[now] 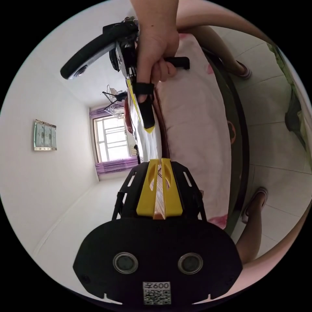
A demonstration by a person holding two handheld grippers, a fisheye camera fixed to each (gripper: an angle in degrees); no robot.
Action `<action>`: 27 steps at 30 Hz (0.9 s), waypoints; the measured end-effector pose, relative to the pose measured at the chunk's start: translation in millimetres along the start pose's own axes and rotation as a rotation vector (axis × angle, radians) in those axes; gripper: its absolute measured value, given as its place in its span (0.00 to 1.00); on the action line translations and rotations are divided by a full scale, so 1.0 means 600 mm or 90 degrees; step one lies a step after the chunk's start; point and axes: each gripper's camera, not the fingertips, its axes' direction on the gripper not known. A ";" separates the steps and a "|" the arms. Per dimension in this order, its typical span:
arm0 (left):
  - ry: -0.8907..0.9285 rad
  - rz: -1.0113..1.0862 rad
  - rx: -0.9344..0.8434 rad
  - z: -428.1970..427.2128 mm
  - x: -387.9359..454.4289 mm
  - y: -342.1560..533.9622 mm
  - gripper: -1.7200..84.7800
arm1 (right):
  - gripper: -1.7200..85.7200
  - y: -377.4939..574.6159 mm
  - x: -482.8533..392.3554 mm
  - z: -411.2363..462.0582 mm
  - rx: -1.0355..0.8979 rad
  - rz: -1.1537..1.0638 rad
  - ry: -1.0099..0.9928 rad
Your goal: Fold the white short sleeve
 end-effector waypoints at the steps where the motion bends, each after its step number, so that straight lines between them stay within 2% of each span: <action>1: 0.002 -0.007 -0.001 0.000 0.001 -0.003 0.05 | 0.03 -0.011 -0.033 -0.008 -0.006 -0.088 0.022; 4: 0.021 -0.032 0.001 0.002 0.006 -0.017 0.05 | 0.06 -0.031 -0.115 0.006 -0.115 -0.334 -0.001; 7: 0.008 -0.025 0.004 0.003 0.017 -0.020 0.05 | 0.09 -0.044 -0.173 0.021 -0.103 -0.422 0.041; 9: 0.008 -0.019 0.007 0.004 0.032 -0.020 0.05 | 0.09 -0.054 -0.193 0.030 -0.065 -0.410 0.052; 12: 0.015 -0.042 0.008 0.003 0.046 -0.016 0.05 | 0.07 -0.067 -0.225 0.073 -0.115 -0.406 0.065; 14: 0.015 -0.044 0.009 0.001 0.057 -0.012 0.06 | 0.03 -0.065 -0.257 0.089 -0.127 -0.454 0.094; 22: -0.031 -0.015 0.013 0.008 0.120 -0.025 0.12 | 0.01 -0.082 -0.312 0.084 -0.135 -0.448 0.107; 27: -0.040 -0.023 -0.006 0.053 0.120 -0.050 0.10 | 0.01 -0.090 -0.343 0.074 -0.137 -0.462 0.120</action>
